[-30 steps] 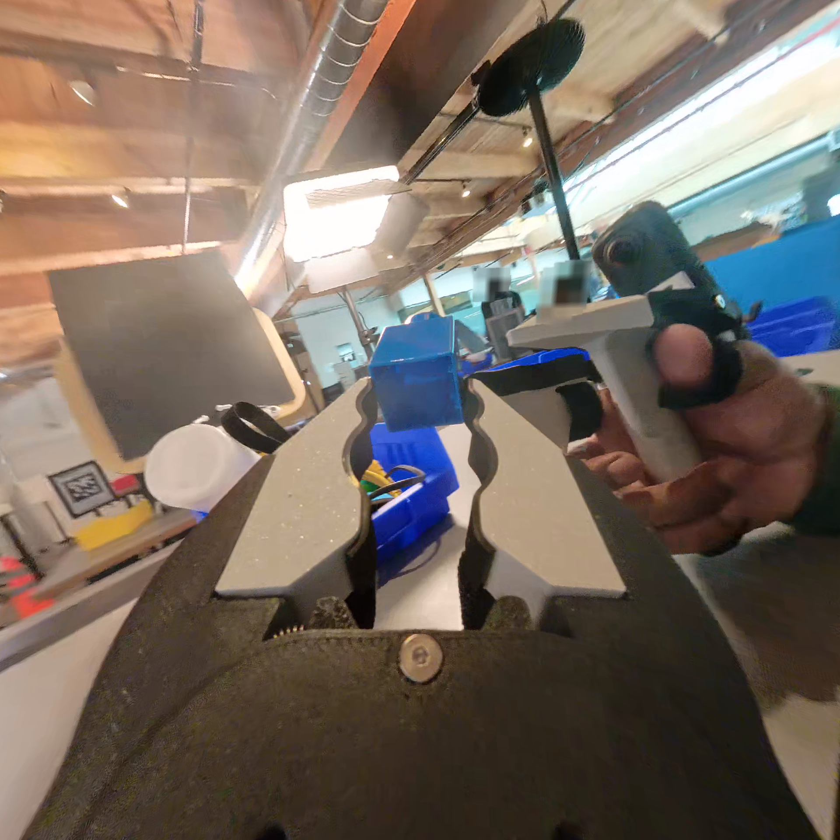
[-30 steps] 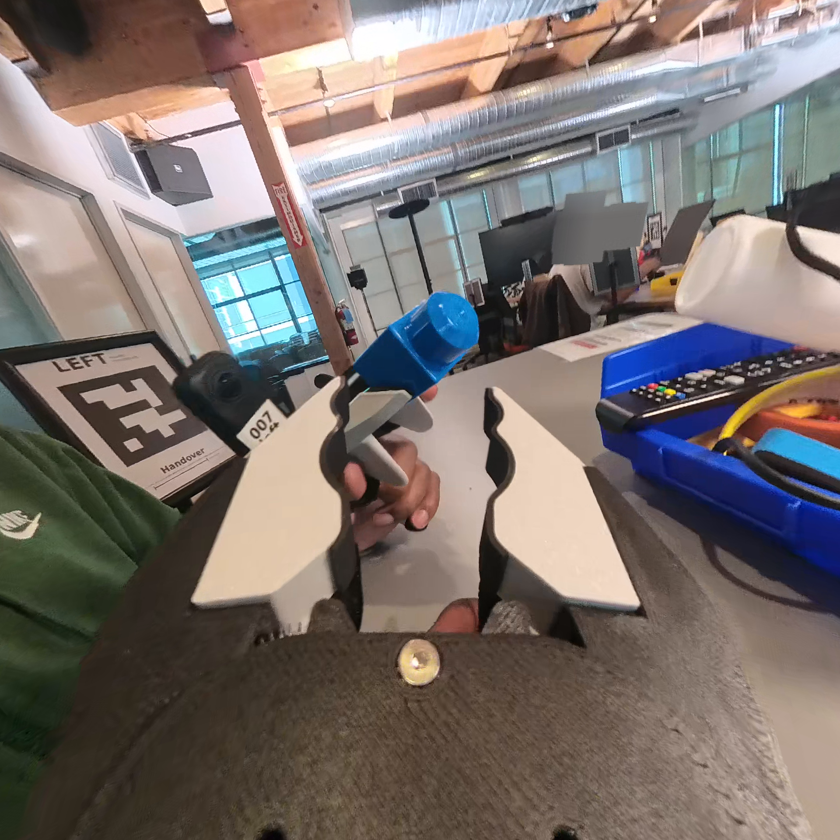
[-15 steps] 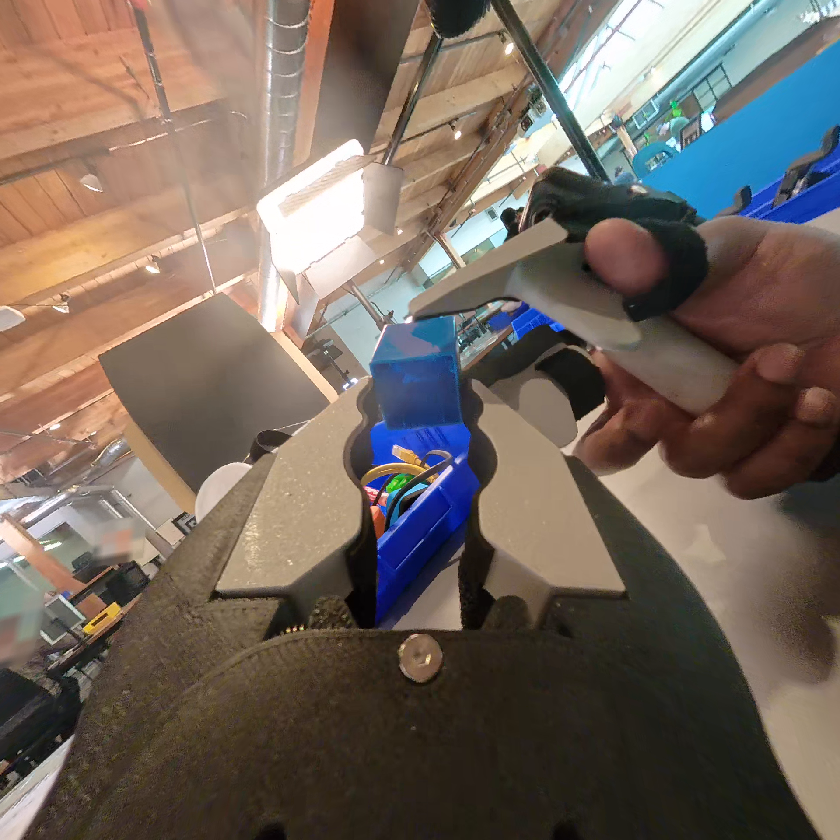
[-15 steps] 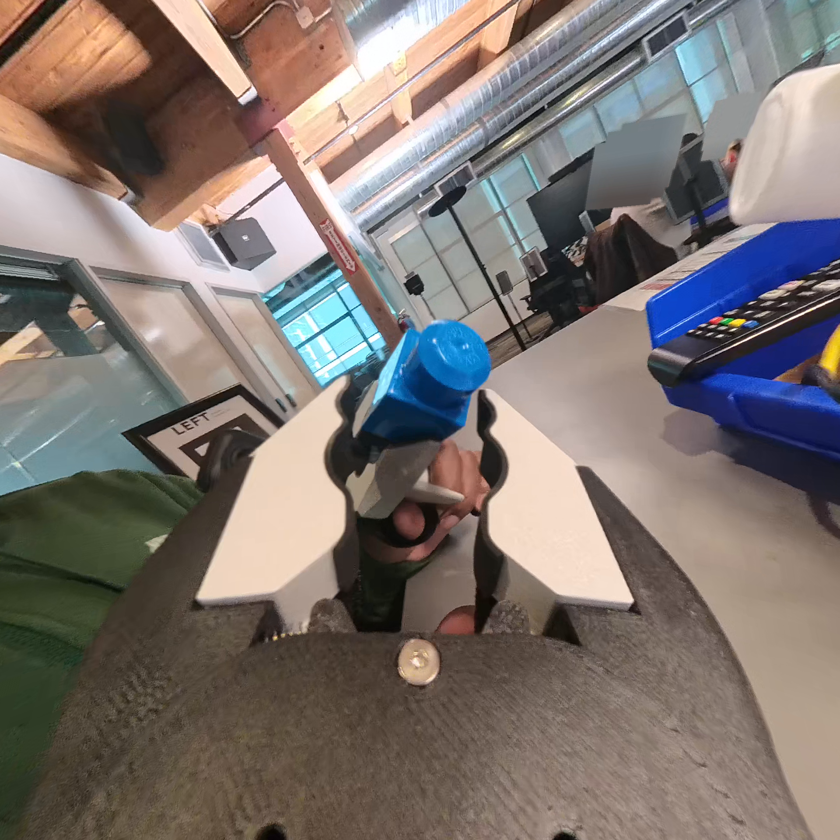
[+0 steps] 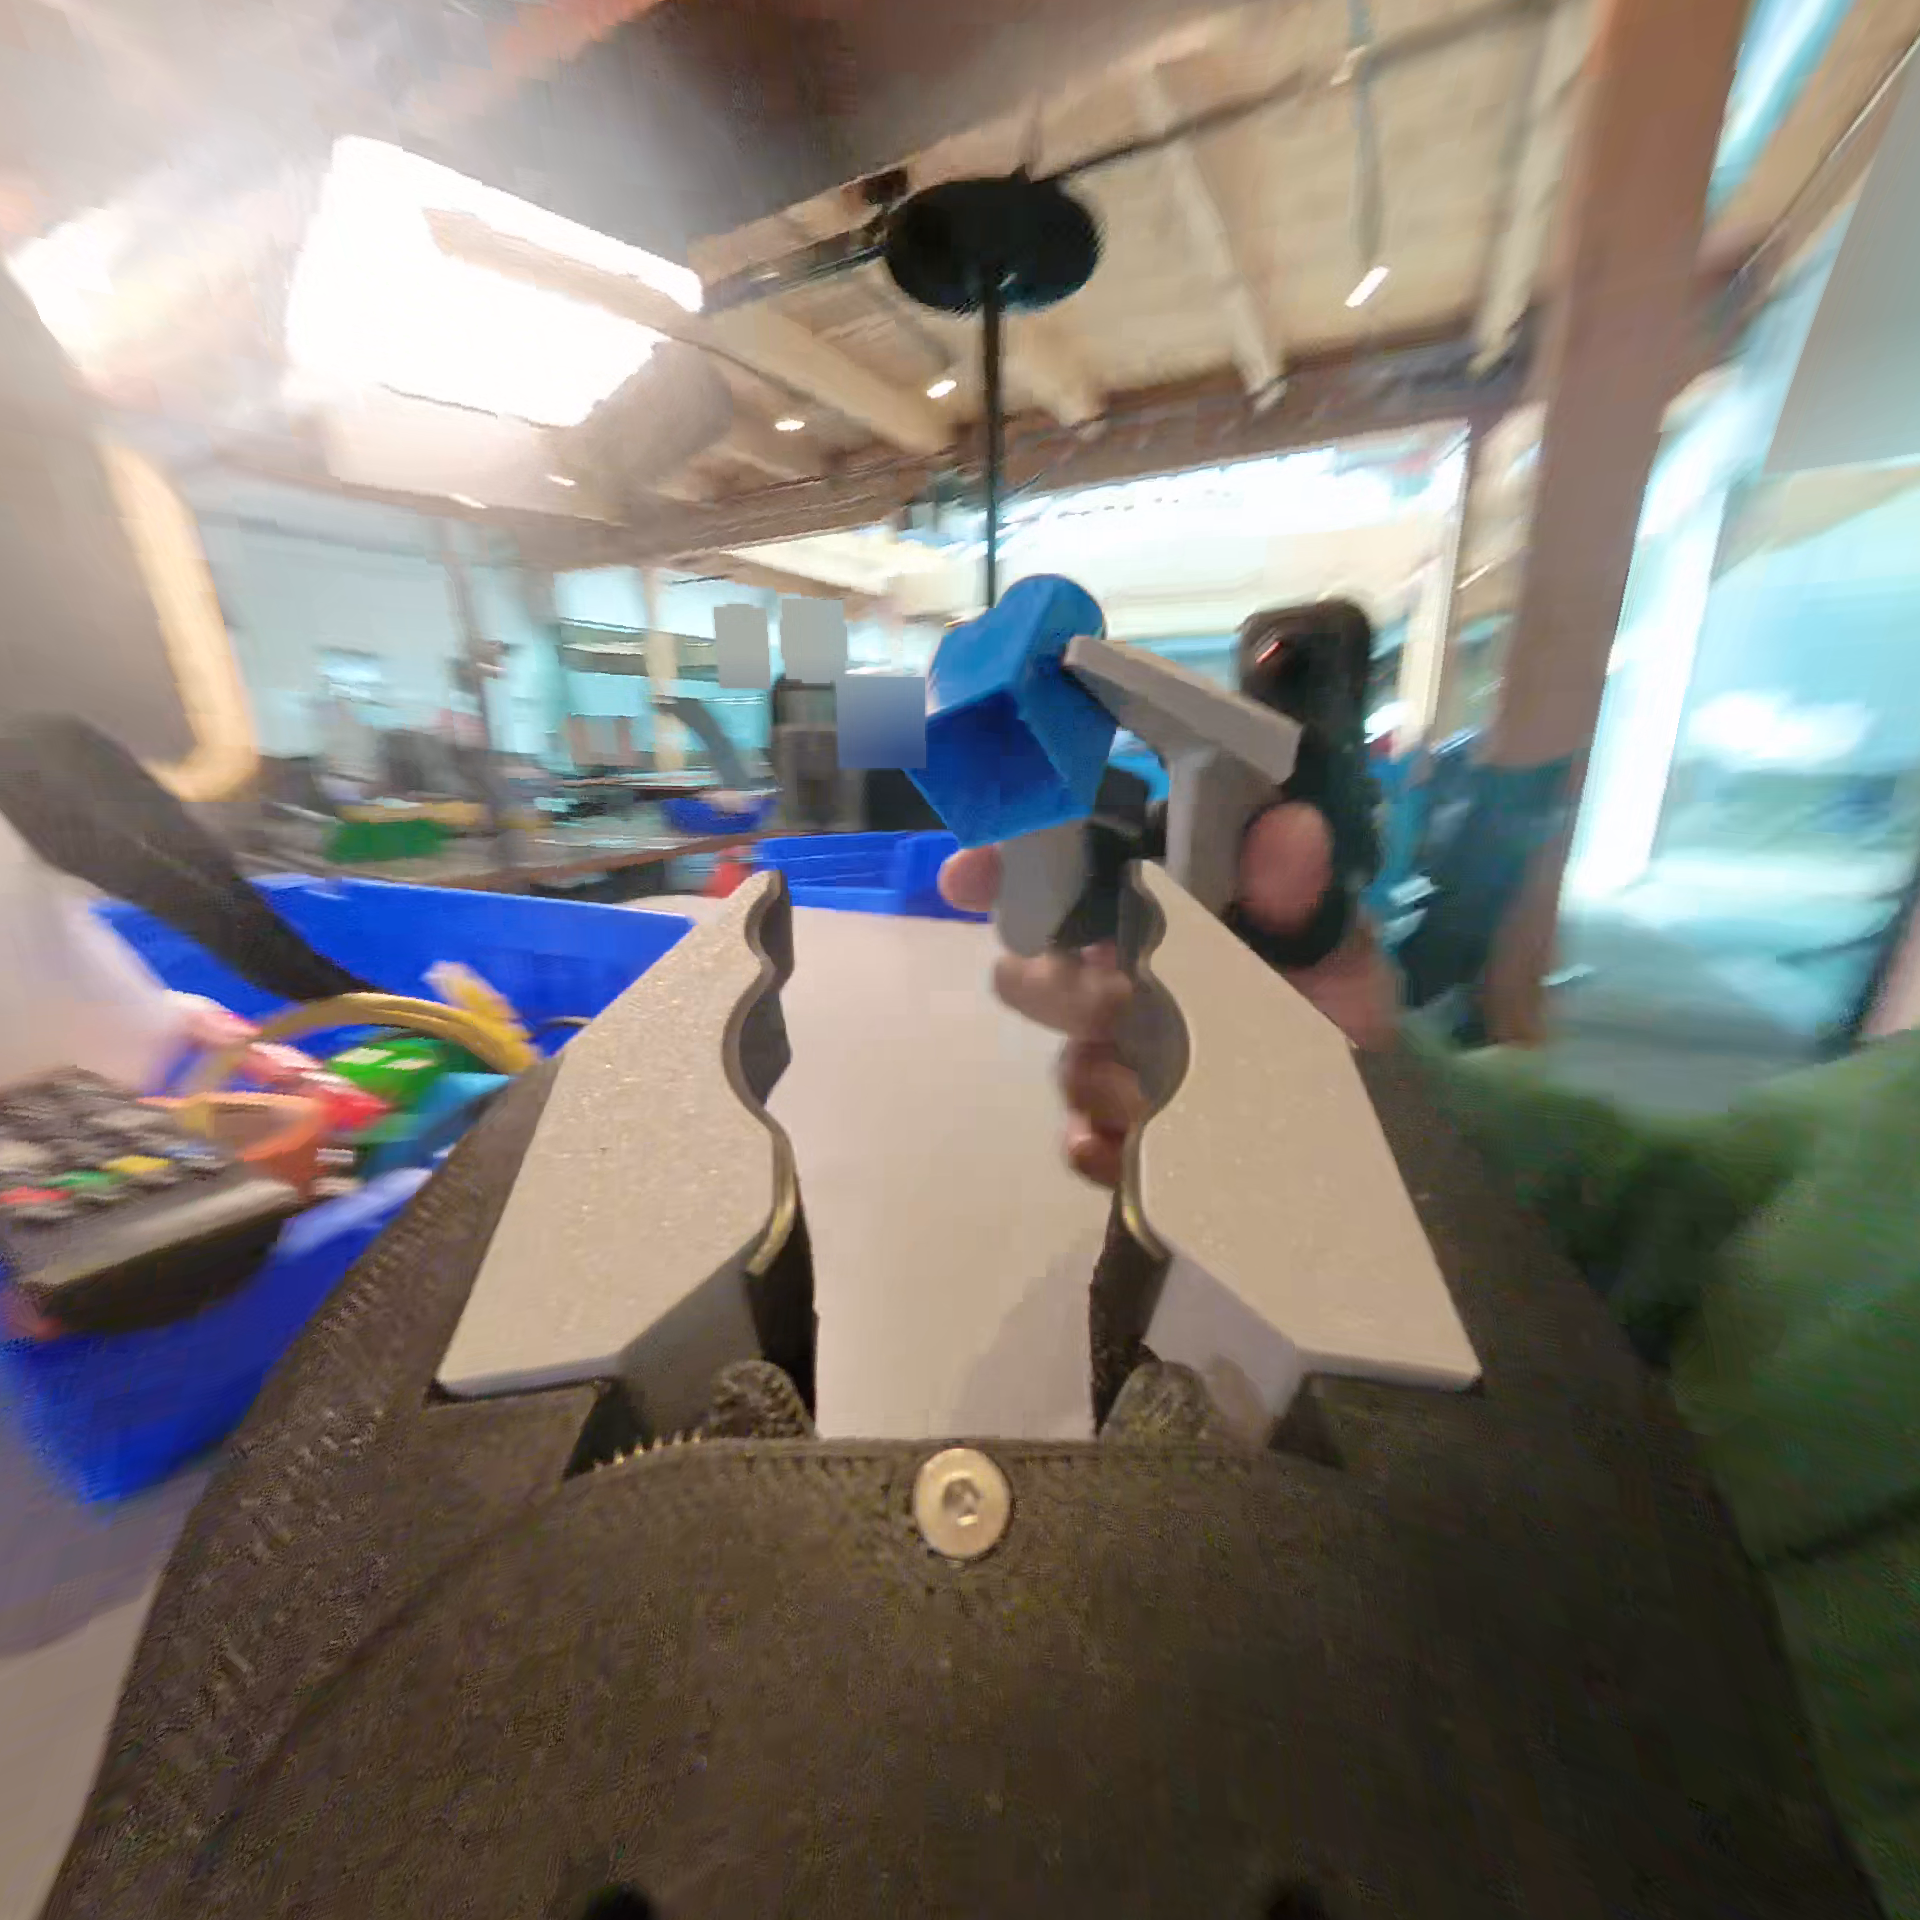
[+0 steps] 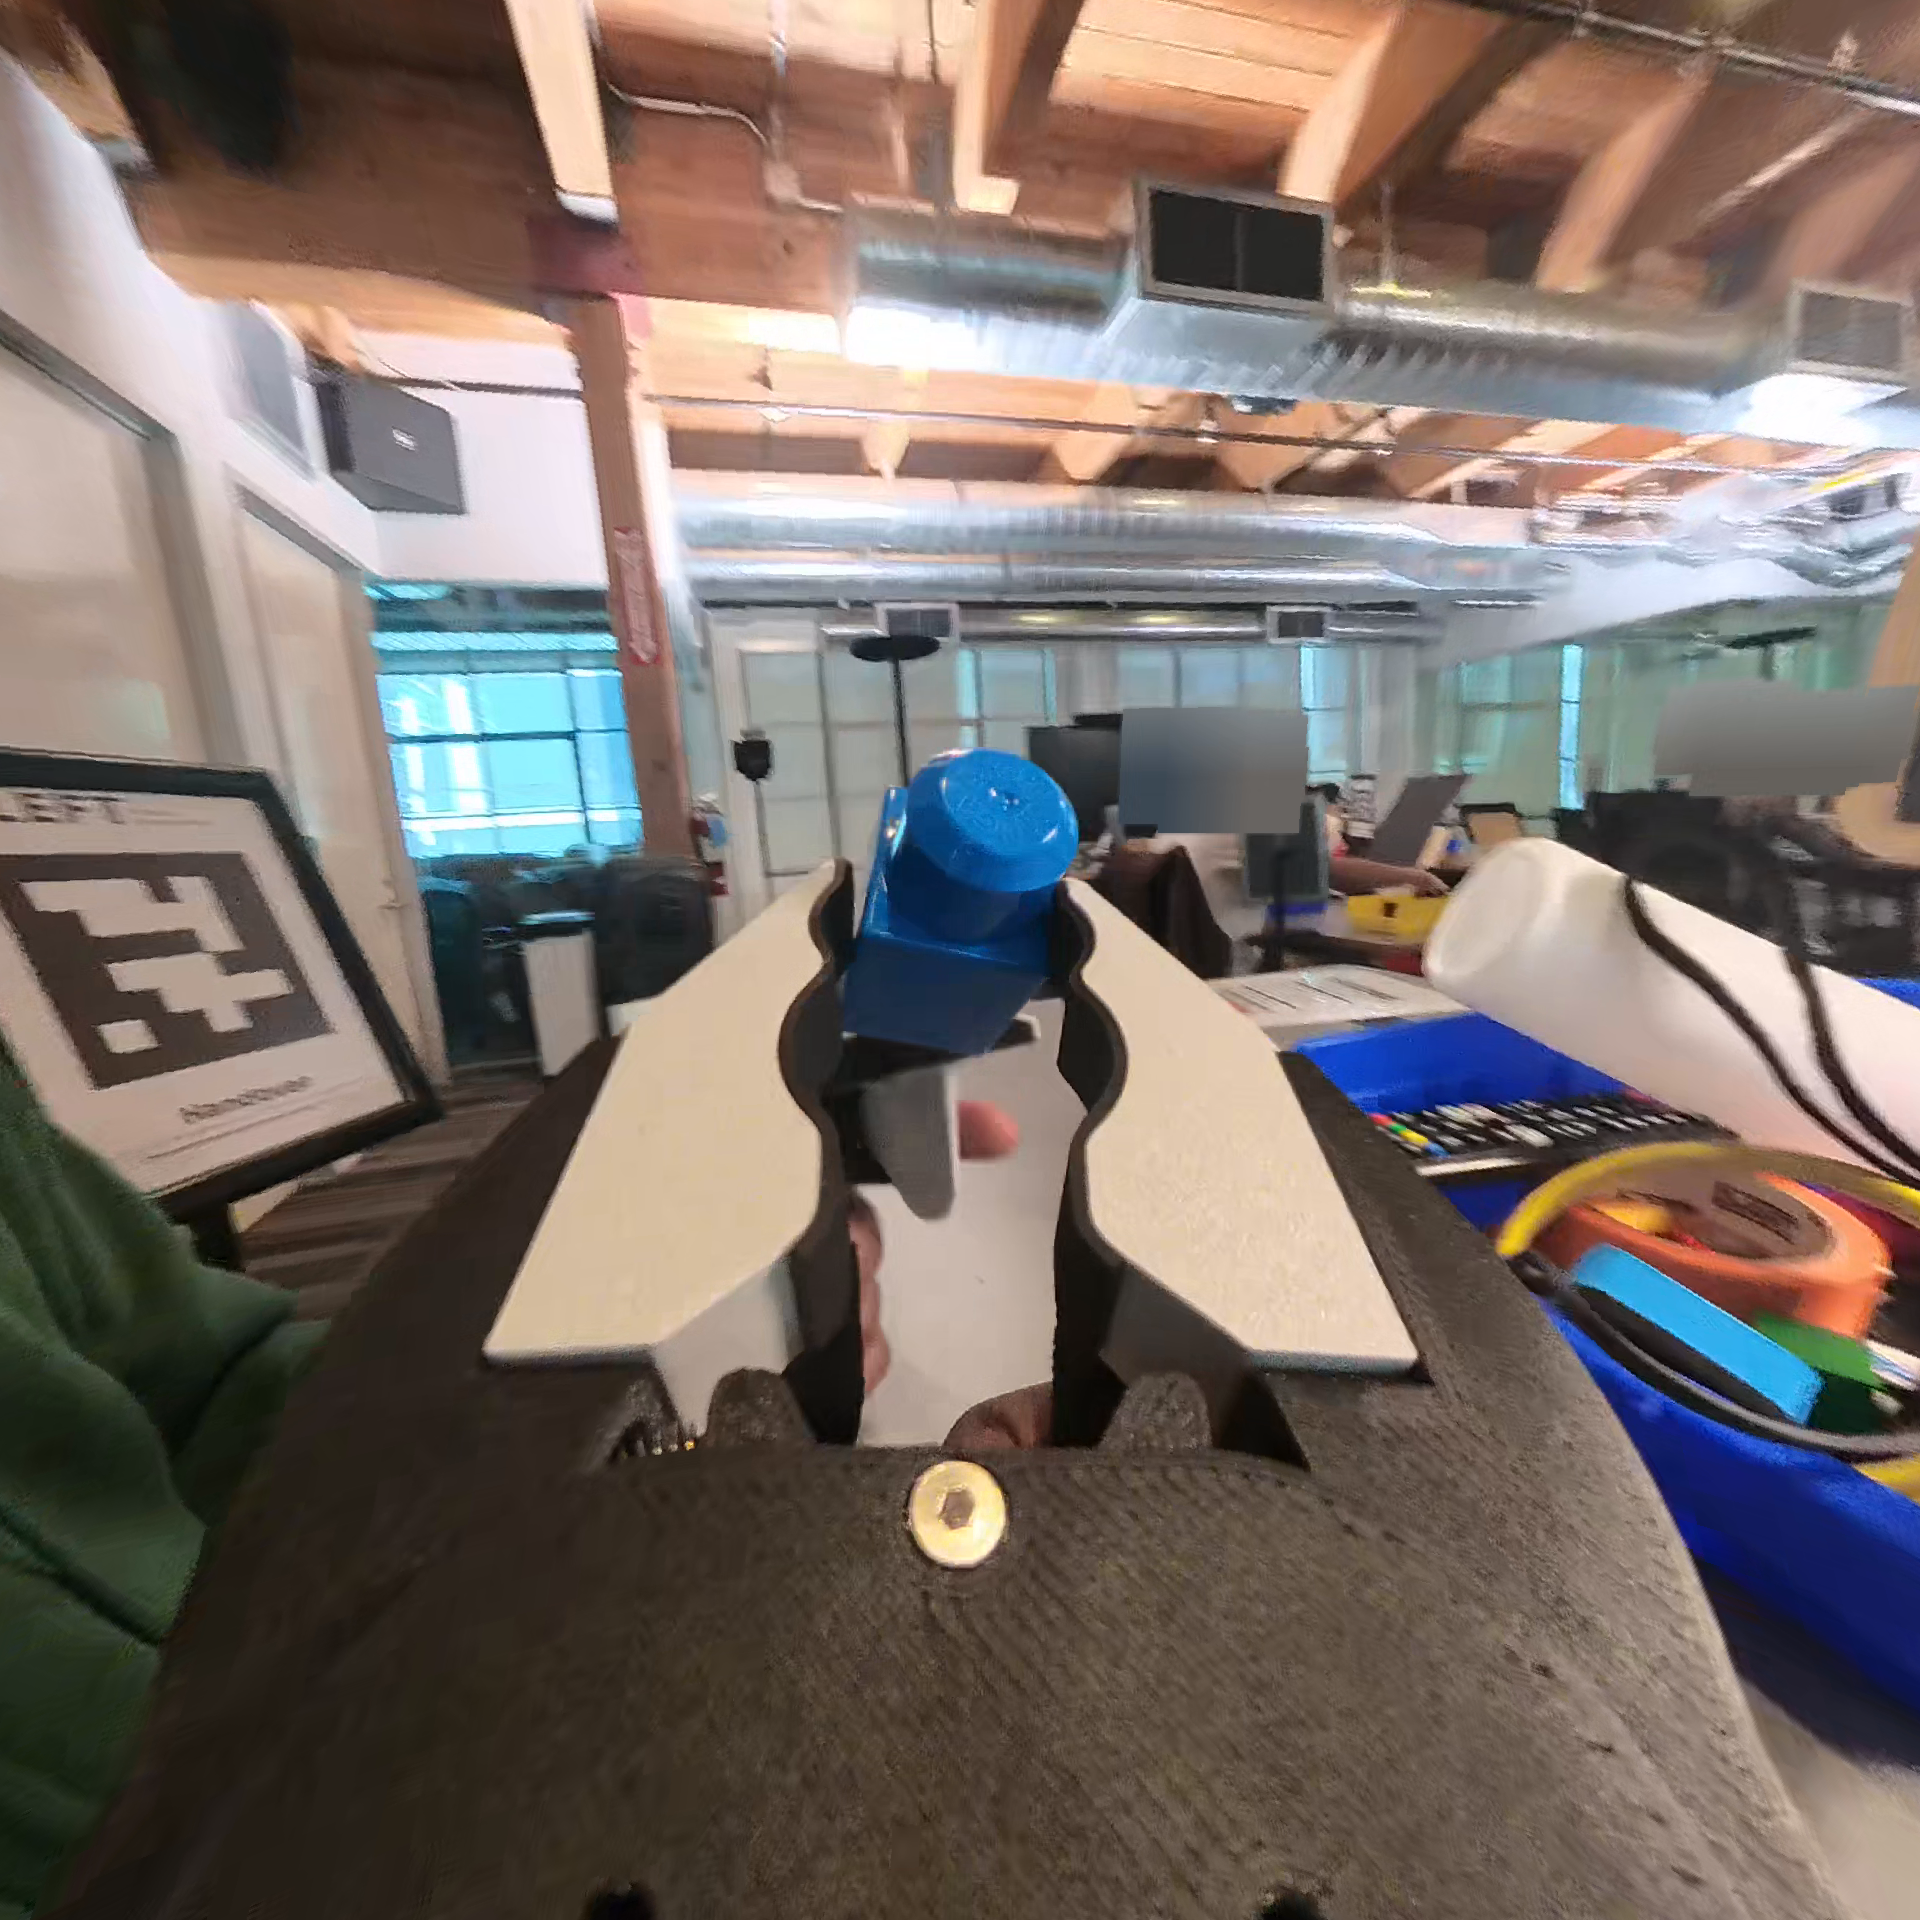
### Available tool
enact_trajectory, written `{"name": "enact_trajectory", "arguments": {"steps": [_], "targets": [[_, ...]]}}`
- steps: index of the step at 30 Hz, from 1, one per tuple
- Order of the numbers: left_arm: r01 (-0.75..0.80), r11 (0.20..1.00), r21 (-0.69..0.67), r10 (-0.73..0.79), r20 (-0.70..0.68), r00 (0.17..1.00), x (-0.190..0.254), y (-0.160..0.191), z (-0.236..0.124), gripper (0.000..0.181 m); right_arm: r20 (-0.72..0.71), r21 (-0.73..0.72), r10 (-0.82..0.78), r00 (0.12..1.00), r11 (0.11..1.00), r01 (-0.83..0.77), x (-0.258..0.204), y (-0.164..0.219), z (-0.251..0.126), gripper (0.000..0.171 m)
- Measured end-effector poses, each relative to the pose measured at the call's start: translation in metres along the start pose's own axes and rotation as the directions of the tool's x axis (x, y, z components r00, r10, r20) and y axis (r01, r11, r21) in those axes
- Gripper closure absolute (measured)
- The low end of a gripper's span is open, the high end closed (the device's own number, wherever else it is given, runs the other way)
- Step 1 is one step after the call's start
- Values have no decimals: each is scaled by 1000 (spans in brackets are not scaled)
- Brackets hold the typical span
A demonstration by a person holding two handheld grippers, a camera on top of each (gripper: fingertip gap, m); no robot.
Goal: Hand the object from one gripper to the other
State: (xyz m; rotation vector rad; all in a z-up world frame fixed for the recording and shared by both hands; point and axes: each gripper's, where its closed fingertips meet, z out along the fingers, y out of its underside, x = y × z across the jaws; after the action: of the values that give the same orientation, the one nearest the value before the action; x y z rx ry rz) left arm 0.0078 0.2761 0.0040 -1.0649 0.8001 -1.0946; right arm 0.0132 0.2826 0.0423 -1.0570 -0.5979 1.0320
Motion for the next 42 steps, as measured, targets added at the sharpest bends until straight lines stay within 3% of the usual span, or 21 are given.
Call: {"name": "enact_trajectory", "arguments": {"steps": [3,5,12,18,34,39,42], "targets": [[283,957,59,-274,-136,952,4,-10,-7,114,79,-2,27,997,1000,-27,-15,2,4,133],[355,931,77,-340,-165,926,2,-13,-8,114,100,-12,23,995,1000,-21,-20,4,6,133],[329,942,58,-311,-203,928,16,-10,-1,118,112,-39,28,993,999,-23,-23,9,9,132],[309,950,52,-289,-235,928,22,-10,-2,147,106,-61,39,994,998,-33,-21,14,7,132],[326,944,-53,-328,-255,910,25,3,23,145,5,-60,71,997,996,-71,-5,18,-13,131],[157,987,-24,-159,-181,971,16,-4,23,146,-29,-61,125,992,990,-126,1,18,-18,127],[-6,999,-39,-2,-207,978,20,-11,17,146,-13,-68,151,988,986,-152,-2,19,-22,126]]}}
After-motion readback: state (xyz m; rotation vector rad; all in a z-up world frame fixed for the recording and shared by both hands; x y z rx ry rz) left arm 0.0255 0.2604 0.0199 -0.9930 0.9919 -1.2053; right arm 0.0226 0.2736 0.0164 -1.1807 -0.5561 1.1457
